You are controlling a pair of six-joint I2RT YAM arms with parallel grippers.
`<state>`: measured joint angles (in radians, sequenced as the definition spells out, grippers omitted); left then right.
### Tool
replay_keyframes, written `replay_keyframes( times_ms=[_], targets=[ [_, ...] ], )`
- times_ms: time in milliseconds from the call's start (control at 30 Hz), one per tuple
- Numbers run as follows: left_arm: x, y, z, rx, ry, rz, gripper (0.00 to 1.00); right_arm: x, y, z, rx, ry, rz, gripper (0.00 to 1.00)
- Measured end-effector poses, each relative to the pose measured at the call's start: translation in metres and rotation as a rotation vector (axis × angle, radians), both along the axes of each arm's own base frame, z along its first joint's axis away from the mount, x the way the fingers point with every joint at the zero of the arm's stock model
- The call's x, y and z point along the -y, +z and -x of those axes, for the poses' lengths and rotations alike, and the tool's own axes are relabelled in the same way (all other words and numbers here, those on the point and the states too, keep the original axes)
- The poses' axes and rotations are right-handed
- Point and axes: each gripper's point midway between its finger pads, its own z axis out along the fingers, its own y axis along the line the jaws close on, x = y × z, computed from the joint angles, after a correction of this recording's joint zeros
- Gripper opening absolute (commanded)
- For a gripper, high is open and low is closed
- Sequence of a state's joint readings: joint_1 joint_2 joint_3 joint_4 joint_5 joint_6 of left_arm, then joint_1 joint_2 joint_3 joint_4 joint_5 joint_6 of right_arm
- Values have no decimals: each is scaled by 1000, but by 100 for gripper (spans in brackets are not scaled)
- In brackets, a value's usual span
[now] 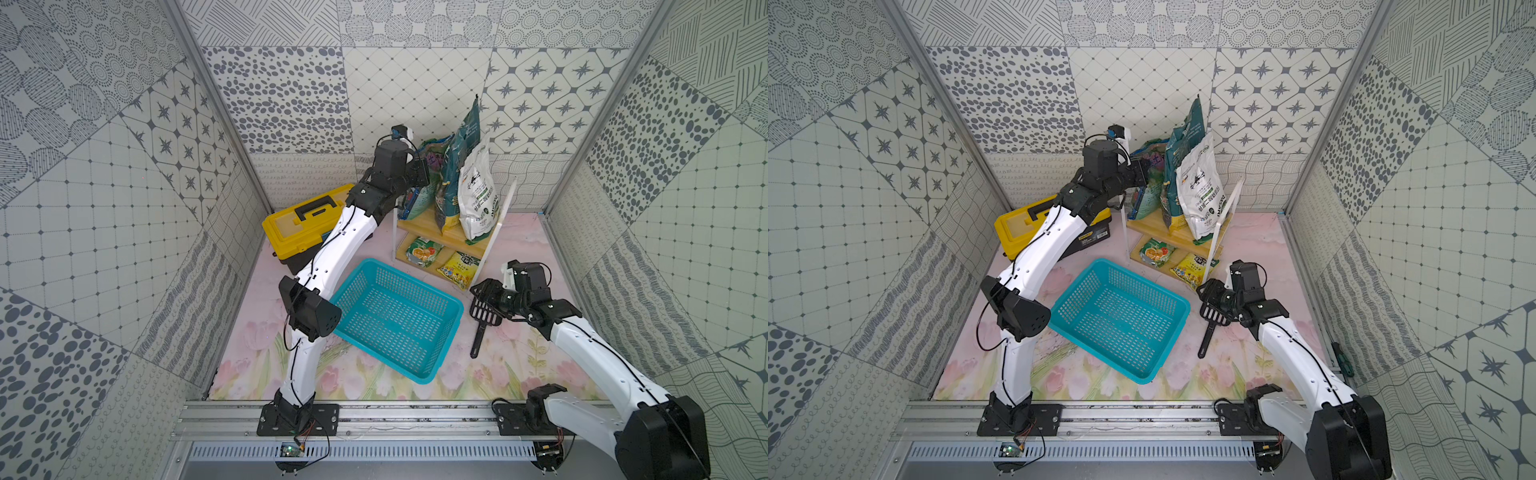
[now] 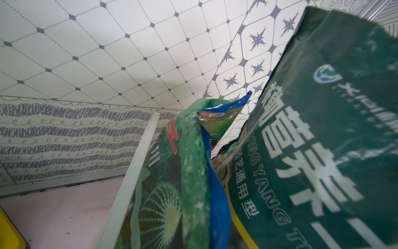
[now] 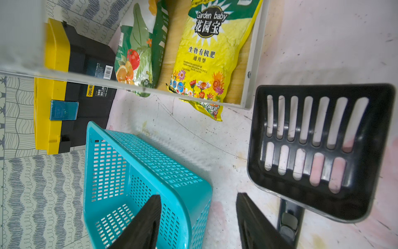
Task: Take down the fertilizer bag from the shelf
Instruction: Pick up the fertilizer bag from the shelf, then place the fertilizer bag in the storage box.
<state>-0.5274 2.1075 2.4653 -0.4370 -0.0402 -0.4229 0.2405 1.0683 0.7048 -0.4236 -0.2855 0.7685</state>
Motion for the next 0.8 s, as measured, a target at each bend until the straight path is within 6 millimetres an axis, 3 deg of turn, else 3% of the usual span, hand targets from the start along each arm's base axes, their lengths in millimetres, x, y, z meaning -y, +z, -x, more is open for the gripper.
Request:
replay_keyframes(
  times_ms=[200,433,800],
  targets=[
    [-18,20,36,-6,-12,0,0,0,0,0,-1,3,0,60],
    [-39,30,83,-1,-38,22,0,-1,0,2,-7,8,-2,60],
    [-92,12,185,-30,-58,41,0,-4,1,8,-16,37,-9,60]
  ],
)
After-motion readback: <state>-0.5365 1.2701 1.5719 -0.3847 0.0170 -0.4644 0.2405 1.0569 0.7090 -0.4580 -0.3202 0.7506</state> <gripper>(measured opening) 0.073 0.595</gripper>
